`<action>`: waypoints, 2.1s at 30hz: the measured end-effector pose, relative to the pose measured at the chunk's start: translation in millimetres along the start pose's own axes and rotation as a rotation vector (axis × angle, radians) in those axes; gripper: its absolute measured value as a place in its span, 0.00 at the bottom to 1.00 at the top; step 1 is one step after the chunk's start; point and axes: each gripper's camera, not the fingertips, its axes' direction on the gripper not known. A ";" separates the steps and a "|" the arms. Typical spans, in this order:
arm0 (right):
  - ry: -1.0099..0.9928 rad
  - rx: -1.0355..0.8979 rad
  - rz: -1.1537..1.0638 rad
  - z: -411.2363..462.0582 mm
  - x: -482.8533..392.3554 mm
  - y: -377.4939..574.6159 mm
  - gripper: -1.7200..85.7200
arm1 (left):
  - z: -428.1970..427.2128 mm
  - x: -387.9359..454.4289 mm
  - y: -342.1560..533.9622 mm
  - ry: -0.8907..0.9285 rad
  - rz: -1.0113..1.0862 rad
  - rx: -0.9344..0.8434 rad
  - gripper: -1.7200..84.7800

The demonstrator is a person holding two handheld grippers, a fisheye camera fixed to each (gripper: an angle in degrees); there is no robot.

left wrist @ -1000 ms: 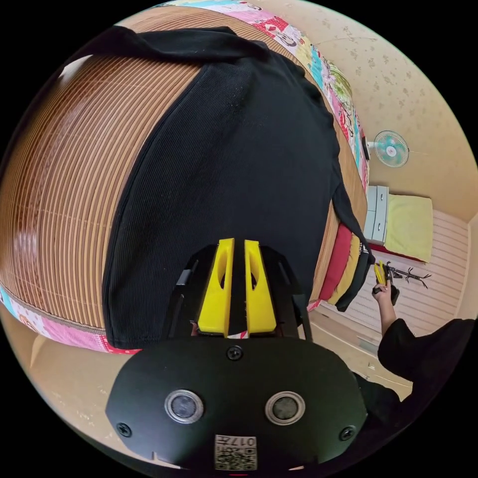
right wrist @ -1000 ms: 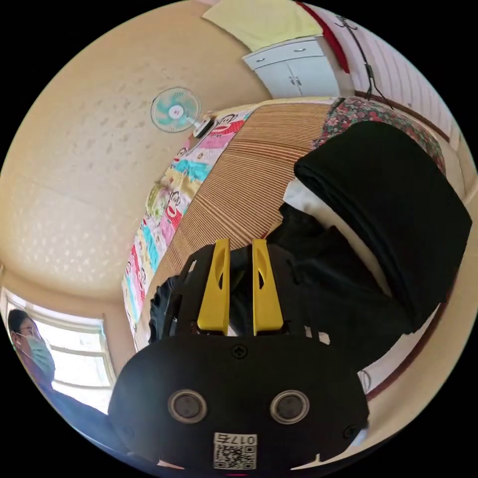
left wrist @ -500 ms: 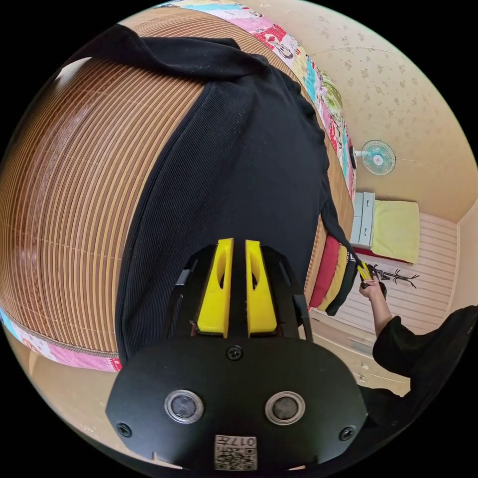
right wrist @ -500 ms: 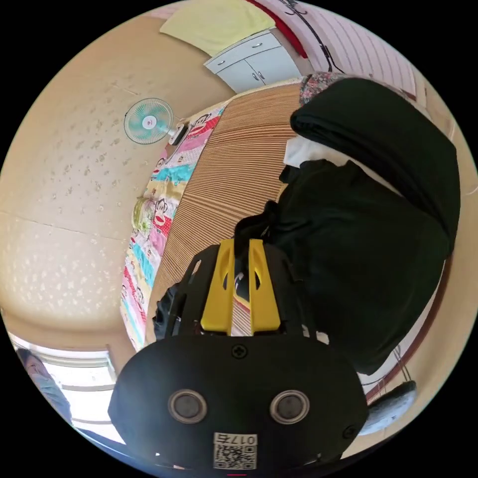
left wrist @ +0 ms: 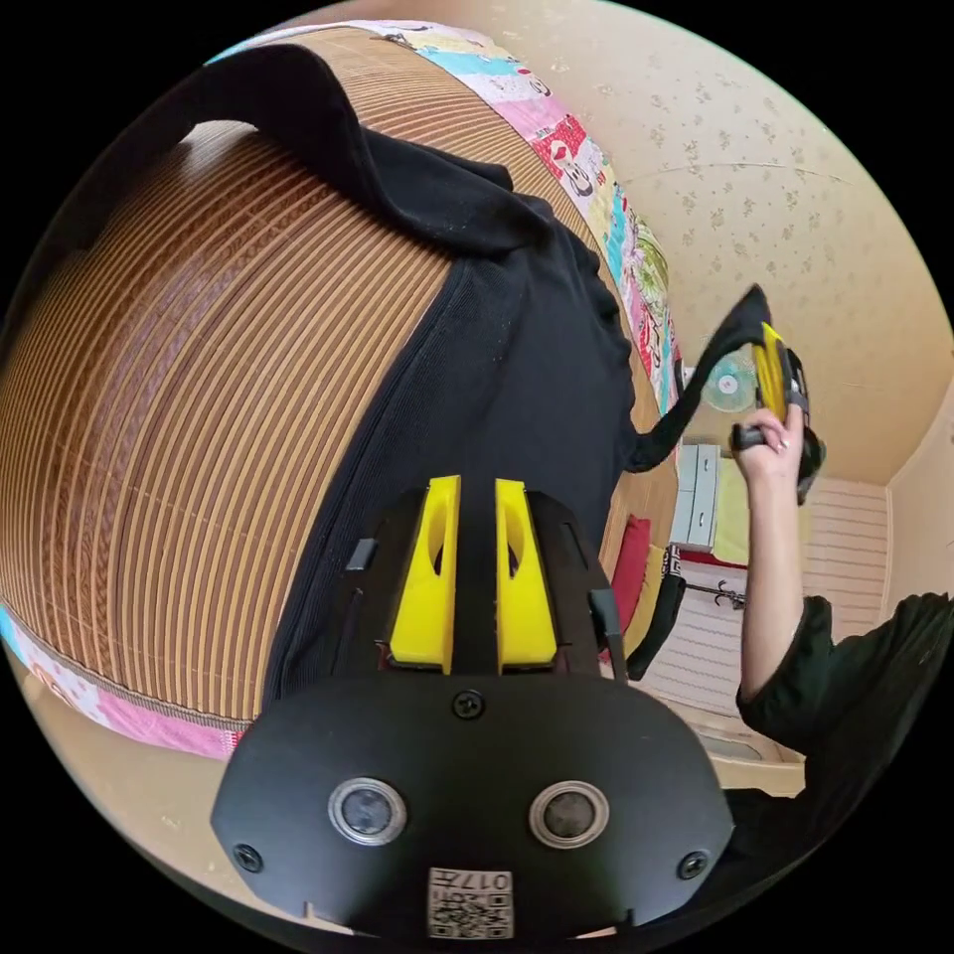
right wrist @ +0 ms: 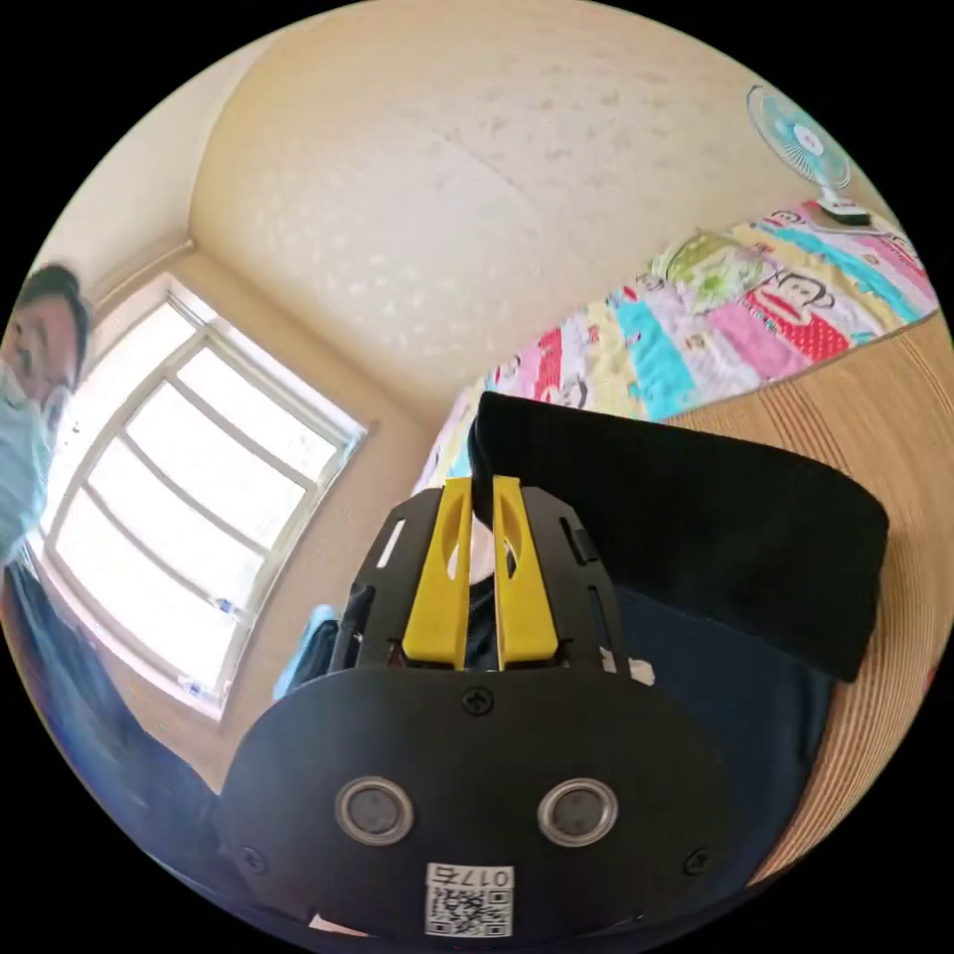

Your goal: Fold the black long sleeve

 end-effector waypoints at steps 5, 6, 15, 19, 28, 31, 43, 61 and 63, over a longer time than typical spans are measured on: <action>-0.018 -0.432 0.094 145.4 34.6 93.8 0.08 | -10.1 -0.7 -17.5 0.046 0.007 0.121 0.11; -0.036 -0.460 0.099 149.8 37.1 102.7 0.08 | -11.0 5.8 -26.5 0.046 0.036 0.145 0.11; 0.169 -0.423 -0.090 69.5 31.9 96.3 0.10 | 47.3 94.3 -119.2 0.007 0.339 0.205 0.13; 0.262 -0.414 -0.142 67.5 34.5 85.0 0.10 | 108.7 109.8 -150.0 -0.112 0.327 0.052 0.14; 0.257 -0.314 -0.088 147.8 36.0 42.7 0.10 | 121.4 148.0 -127.2 -0.268 0.316 0.119 0.05; 0.455 -0.174 -0.058 132.4 32.1 49.4 0.09 | 86.3 168.2 -117.9 -0.181 0.402 0.212 0.04; 0.804 -0.097 0.189 73.9 135.3 68.7 0.08 | 88.9 92.2 -128.6 -0.239 0.257 0.241 0.03; 0.584 -0.297 0.100 51.3 132.2 109.3 0.11 | 72.6 76.7 -126.7 -0.124 0.223 0.256 0.03; 0.654 -0.366 0.086 60.5 130.7 120.0 0.07 | 70.5 78.9 -129.2 -0.125 0.238 0.250 0.03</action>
